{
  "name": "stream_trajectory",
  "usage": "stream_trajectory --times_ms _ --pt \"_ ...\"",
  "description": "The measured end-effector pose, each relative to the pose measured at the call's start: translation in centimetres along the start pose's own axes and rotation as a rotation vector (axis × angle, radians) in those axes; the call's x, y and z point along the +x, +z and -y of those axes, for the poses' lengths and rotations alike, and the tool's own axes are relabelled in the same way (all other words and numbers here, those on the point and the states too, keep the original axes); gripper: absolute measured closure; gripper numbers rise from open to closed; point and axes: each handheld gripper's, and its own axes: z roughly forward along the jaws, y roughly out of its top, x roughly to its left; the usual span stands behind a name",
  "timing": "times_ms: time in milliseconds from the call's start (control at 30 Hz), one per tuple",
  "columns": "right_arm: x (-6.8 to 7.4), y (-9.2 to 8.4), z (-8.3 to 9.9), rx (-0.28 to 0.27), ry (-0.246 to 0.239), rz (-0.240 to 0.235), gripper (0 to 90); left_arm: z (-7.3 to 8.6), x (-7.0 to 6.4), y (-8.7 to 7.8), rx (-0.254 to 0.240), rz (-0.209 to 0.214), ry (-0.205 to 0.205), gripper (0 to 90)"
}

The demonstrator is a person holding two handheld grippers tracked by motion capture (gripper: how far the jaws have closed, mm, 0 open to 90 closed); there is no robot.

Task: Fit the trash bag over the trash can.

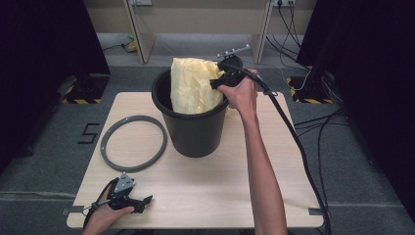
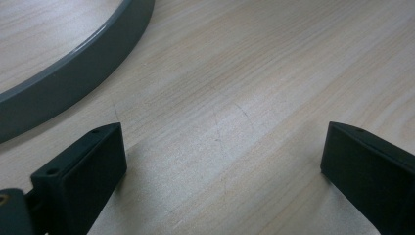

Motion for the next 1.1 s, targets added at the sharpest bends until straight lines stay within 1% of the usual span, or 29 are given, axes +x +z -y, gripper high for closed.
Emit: stream_trajectory --times_ms 67,167,200,233,300,367,400,433,500,567,633,700,800,833,900,933,1033,1100 --pt "-0.3 -0.3 -0.2 -0.017 0.025 0.006 40.2 0.0 0.0 0.0 0.000 0.000 0.000 2.0" --pt "-0.4 -0.4 -0.5 -0.039 0.054 -0.018 40.2 0.0 0.0 0.0 0.000 0.000 0.000 2.0" --pt "-0.4 -0.4 -0.5 -0.036 0.053 -0.020 40.8 0.0 0.0 0.0 0.000 0.000 0.000 2.0" --pt "-0.3 -0.2 -0.6 -0.031 0.048 -0.020 43.5 0.0 0.0 0.0 0.000 0.000 0.000 2.0" --pt "-0.1 0.1 -0.6 -0.020 0.025 -0.026 51.7 0.0 0.0 0.0 0.000 0.000 0.000 2.0" --pt "0.3 0.5 -0.5 -0.020 -0.004 -0.039 64.6 0.0 0.0 0.0 0.000 0.000 0.000 2.0" --pt "0.5 0.6 -0.5 -0.017 -0.011 -0.046 69.2 0.0 0.0 0.0 0.000 0.000 0.000 2.0" --pt "0.7 0.8 -0.4 -0.012 -0.035 -0.053 74.4 0.0 0.0 0.0 0.000 0.000 0.000 2.0" --pt "1.0 1.1 -0.2 -0.005 -0.067 -0.054 79.7 0.0 0.0 0.0 0.000 0.000 0.000 2.0" --pt "1.3 1.4 0.1 0.015 -0.091 -0.060 80.8 0.0 0.0 0.0 0.000 0.000 0.000 2.0" --pt "1.7 1.6 0.3 0.041 -0.115 -0.071 80.8 0.0 0.0 0.0 0.000 0.001 0.000 2.0" --pt "2.2 1.6 0.6 0.046 -0.141 -0.086 80.3 0.0 0.0 0.0 0.000 0.001 0.000 2.0" --pt "2.8 1.3 1.0 0.067 -0.161 -0.109 74.7 0.0 0.0 0.0 0.000 0.001 0.000 2.0" --pt "2.8 1.1 1.0 0.068 -0.159 -0.112 69.9 0.0 0.0 0.0 0.000 0.001 0.000 2.0" --pt "2.8 0.8 0.9 0.058 -0.127 -0.104 57.8 0.0 0.0 0.0 0.000 0.000 0.000 2.0" --pt "2.6 0.6 0.7 0.049 -0.099 -0.096 55.2 0.0 0.0 0.0 0.000 0.000 0.001 2.0" --pt "1.9 0.0 0.1 0.013 -0.039 -0.073 47.3 0.0 0.0 0.0 0.000 0.001 0.000 2.0" --pt "1.3 -0.5 -0.4 -0.017 0.011 -0.049 44.2 0.0 0.0 0.0 0.000 0.001 0.000 2.0"
